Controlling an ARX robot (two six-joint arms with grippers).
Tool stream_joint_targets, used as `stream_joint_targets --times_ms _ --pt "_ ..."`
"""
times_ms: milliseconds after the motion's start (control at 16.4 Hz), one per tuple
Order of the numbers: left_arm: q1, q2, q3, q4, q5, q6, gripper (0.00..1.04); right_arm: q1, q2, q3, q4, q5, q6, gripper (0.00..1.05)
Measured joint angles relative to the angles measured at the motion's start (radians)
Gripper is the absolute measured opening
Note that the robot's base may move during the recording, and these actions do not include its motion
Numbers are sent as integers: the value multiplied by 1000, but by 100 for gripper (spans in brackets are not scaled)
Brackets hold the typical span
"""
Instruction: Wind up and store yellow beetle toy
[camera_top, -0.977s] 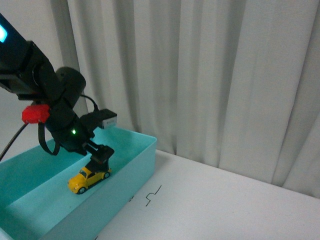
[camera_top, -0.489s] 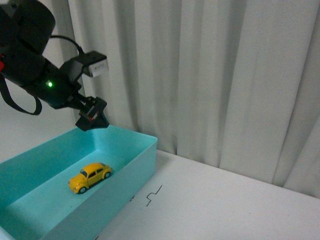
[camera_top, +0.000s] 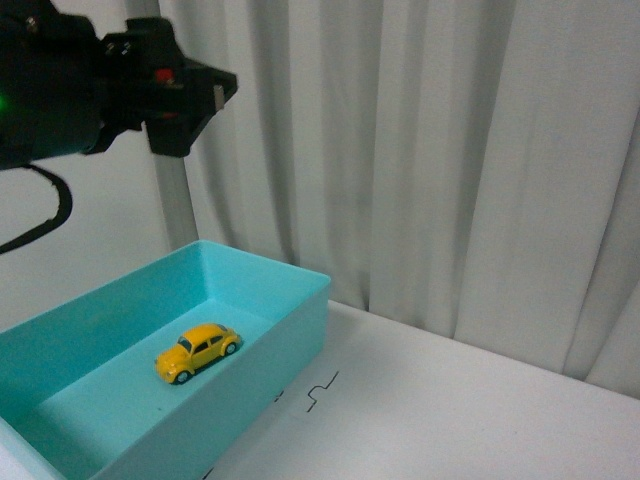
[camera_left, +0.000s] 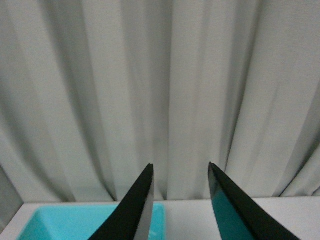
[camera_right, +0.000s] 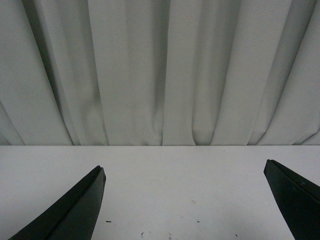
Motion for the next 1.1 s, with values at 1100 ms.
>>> stream_joint_targets --times_ms 1100 --pt "-101 -488 -353 -170 -106 -34 2 0 0 0 0 0 0 98"
